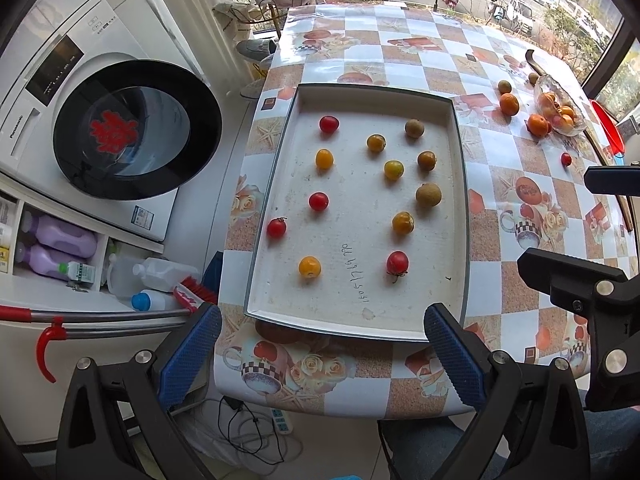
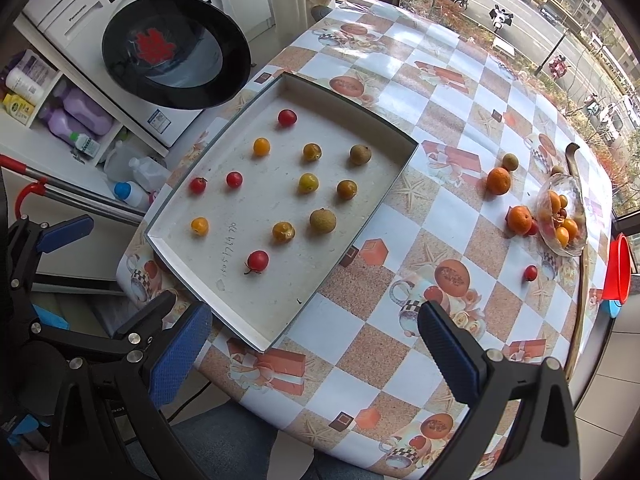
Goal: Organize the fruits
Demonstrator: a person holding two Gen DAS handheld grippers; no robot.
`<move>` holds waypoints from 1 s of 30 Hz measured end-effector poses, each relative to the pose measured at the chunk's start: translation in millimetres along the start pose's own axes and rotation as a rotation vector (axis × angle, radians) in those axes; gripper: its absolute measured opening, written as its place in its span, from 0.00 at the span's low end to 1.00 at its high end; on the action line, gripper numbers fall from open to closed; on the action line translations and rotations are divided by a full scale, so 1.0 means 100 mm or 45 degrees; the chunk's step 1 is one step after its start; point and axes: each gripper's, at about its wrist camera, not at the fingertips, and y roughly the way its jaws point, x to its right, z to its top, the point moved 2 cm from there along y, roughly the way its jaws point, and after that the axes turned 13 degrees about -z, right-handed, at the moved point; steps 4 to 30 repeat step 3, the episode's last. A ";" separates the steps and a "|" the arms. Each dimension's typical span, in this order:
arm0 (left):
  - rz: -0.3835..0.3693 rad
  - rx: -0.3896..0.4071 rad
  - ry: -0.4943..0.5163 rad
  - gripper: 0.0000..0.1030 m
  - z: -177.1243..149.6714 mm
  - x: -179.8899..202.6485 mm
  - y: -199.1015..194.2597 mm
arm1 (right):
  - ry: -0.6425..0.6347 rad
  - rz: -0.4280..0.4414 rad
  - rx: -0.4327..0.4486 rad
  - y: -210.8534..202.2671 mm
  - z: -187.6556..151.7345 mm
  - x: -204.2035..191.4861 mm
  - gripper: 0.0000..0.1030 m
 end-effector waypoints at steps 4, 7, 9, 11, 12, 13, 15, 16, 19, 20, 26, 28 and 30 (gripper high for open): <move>-0.002 0.005 -0.005 0.99 0.01 0.00 -0.01 | 0.005 0.004 -0.003 0.00 -0.01 0.00 1.00; -0.002 0.005 -0.005 0.99 0.01 0.00 -0.01 | 0.005 0.004 -0.003 0.00 -0.01 0.00 1.00; -0.002 0.005 -0.005 0.99 0.01 0.00 -0.01 | 0.005 0.004 -0.003 0.00 -0.01 0.00 1.00; -0.002 0.005 -0.005 0.99 0.01 0.00 -0.01 | 0.005 0.004 -0.003 0.00 -0.01 0.00 1.00; -0.002 0.005 -0.005 0.99 0.01 0.00 -0.01 | 0.005 0.004 -0.003 0.00 -0.01 0.00 1.00; -0.002 0.005 -0.005 0.99 0.01 0.00 -0.01 | 0.005 0.004 -0.003 0.00 -0.01 0.00 1.00; -0.002 0.005 -0.005 0.99 0.01 0.00 -0.01 | 0.005 0.004 -0.003 0.00 -0.01 0.00 1.00; -0.002 0.005 -0.005 0.99 0.01 0.00 -0.01 | 0.005 0.004 -0.003 0.00 -0.01 0.00 1.00; -0.002 0.005 -0.005 0.99 0.01 0.00 -0.01 | 0.005 0.004 -0.003 0.00 -0.01 0.00 1.00; -0.002 0.005 -0.005 0.99 0.01 0.00 -0.01 | 0.005 0.004 -0.003 0.00 -0.01 0.00 1.00; -0.002 0.005 -0.005 0.99 0.01 0.00 -0.01 | 0.005 0.004 -0.003 0.00 -0.01 0.00 1.00; -0.002 0.005 -0.005 0.99 0.01 0.00 -0.01 | 0.005 0.004 -0.003 0.00 -0.01 0.00 1.00; -0.002 0.005 -0.005 0.99 0.01 0.00 -0.01 | 0.005 0.004 -0.003 0.00 -0.01 0.00 1.00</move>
